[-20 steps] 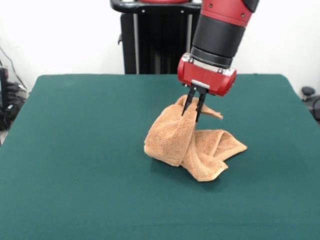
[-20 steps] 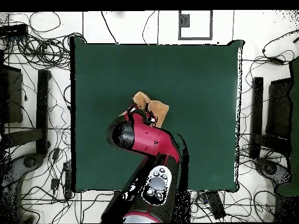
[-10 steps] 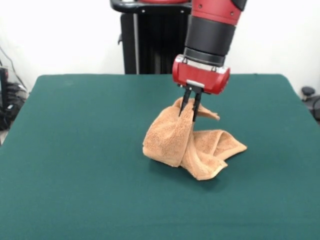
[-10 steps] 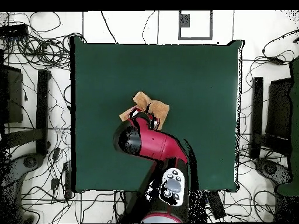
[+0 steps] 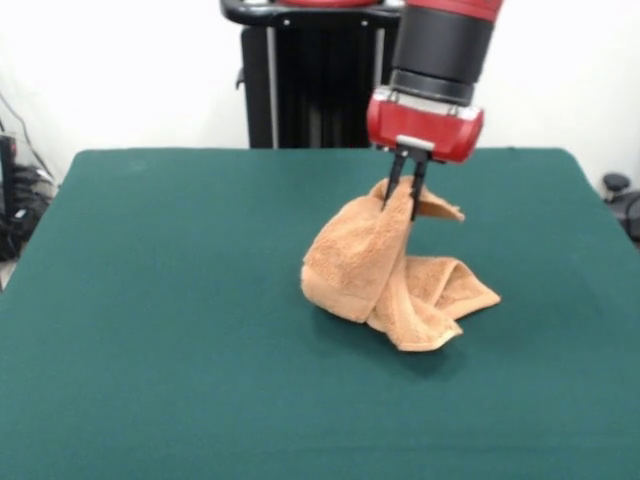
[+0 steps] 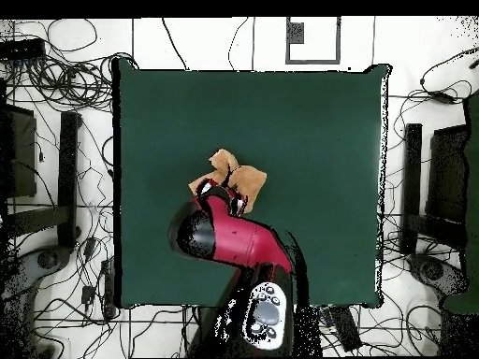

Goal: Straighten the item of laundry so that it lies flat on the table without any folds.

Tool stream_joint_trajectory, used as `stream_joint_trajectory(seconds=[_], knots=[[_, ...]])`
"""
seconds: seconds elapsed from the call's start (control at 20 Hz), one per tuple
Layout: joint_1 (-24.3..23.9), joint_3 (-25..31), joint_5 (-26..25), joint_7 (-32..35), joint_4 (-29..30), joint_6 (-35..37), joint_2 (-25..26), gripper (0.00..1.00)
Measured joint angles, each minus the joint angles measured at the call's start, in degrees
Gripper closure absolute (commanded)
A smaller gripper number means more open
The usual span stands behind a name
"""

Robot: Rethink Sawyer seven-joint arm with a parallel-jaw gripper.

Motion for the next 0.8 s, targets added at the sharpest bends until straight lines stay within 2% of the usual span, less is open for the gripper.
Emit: stream_joint_trajectory(seconds=[0.4,0.8], knots=[[5.50,-0.68,0.48,0.00,-0.12,0.01,0.34,1.00],[6.54,-0.54,0.95,0.00,-0.16,0.01,0.21,1.00]])
